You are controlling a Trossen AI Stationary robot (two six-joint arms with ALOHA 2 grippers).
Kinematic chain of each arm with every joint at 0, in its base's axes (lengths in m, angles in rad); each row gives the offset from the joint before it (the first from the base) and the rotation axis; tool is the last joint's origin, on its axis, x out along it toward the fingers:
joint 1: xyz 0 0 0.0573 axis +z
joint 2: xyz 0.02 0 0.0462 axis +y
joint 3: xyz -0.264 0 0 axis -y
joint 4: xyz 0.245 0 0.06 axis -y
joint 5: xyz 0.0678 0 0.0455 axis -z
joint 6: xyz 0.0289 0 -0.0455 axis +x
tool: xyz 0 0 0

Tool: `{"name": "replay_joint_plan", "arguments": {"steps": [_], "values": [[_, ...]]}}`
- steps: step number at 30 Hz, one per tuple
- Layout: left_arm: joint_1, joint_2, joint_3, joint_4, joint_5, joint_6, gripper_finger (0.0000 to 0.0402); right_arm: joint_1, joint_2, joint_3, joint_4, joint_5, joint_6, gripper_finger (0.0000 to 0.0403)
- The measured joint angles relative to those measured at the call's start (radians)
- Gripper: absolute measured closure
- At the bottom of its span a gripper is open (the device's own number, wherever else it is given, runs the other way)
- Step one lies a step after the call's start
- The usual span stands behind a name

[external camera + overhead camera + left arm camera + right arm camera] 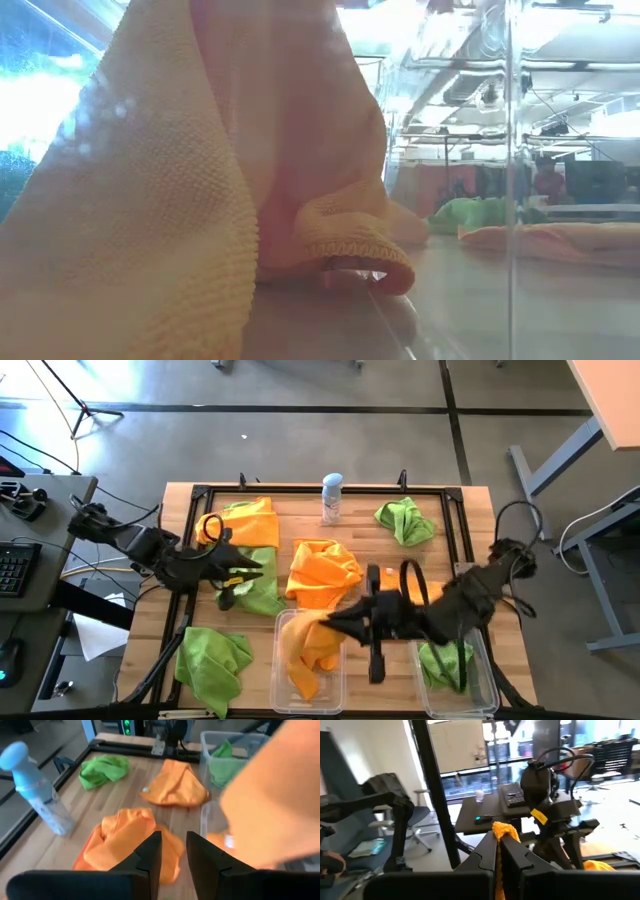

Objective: Sort microfiber towel by color & place in baskets
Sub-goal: Put the yellow towel into the left transparent bin

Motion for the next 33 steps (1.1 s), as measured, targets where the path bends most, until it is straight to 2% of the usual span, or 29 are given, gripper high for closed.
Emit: {"name": "replay_joint_plan", "arguments": {"steps": [4, 7, 9, 13, 16, 24, 33], "values": [[-0.041, -0.043, 0.0, -0.072, 0.0, -0.038, 0.0325, 0.06, 0.086, 0.128, -0.064, 0.152, 0.008, 0.0403], [-0.07, -0.067, -0.001, -0.098, 0.0, -0.045, 0.0325, 0.084, 0.14, 0.171, -0.081, 0.226, 0.01, 0.0403], [-0.085, -0.077, -0.001, -0.102, 0.0, -0.046, 0.0325, 0.087, 0.152, 0.145, -0.083, 0.248, 0.04, 0.0403], [-0.11, -0.082, -0.001, -0.102, 0.0, -0.045, 0.0325, 0.054, 0.163, 0.064, -0.163, 0.269, 0.22, 0.0403], [-0.126, -0.081, -0.001, -0.112, 0.0, -0.045, 0.0325, 0.019, 0.174, -0.012, -0.219, 0.222, 0.336, 0.0403], [-0.165, -0.08, -0.001, -0.12, 0.0, -0.045, 0.0325, -0.056, 0.173, -0.225, -0.211, -0.047, 0.489, 0.0403], [-0.184, -0.079, -0.001, -0.129, 0.0, -0.046, 0.0325, -0.093, 0.173, -0.392, -0.131, -0.203, 0.536, 0.0403]]}}
